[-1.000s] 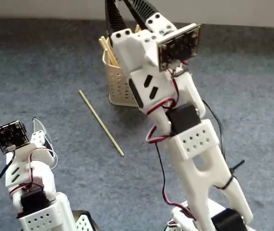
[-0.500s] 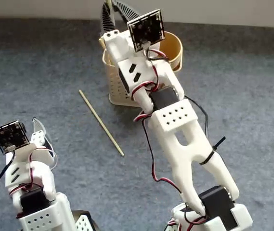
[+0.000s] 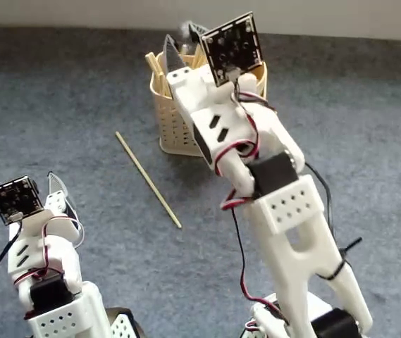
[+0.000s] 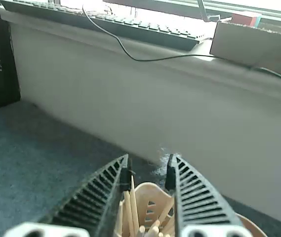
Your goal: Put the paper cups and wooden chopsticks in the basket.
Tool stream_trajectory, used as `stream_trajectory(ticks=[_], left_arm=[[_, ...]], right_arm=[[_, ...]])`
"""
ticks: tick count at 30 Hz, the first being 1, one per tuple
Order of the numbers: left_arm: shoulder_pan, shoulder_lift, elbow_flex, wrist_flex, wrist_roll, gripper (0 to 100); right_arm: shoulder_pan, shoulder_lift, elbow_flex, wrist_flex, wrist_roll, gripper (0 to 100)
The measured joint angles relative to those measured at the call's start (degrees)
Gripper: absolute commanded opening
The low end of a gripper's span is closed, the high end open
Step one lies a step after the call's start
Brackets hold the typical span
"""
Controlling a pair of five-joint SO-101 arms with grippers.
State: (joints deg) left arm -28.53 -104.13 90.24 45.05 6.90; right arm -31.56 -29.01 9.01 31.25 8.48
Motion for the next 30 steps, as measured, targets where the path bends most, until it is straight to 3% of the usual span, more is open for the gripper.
stream_trajectory(ticks=[11,14,18,22,27,30], left_arm=[[0.0,0.0,0.0,0.0,0.0,13],[0.0,0.0,0.0,0.0,0.0,13],[2.2,0.0,0.0,0.0,-0.53,13],[5.71,0.0,0.0,0.0,-5.54,13],[6.59,0.0,-0.09,0.0,-6.24,13],[7.21,0.09,-2.37,0.44,-6.33,13]], right_arm=[[-4.4,-12.04,0.62,37.98,-0.35,12.7],[-4.57,-13.8,5.71,43.78,-0.35,12.7],[-4.57,-17.85,18.55,42.73,-0.35,12.7],[-4.57,-25.67,33.93,35.96,-0.53,12.4],[-4.57,-38.42,52.48,26.2,-0.53,0.0],[-2.55,-46.51,61.63,21.54,-0.53,0.6]])
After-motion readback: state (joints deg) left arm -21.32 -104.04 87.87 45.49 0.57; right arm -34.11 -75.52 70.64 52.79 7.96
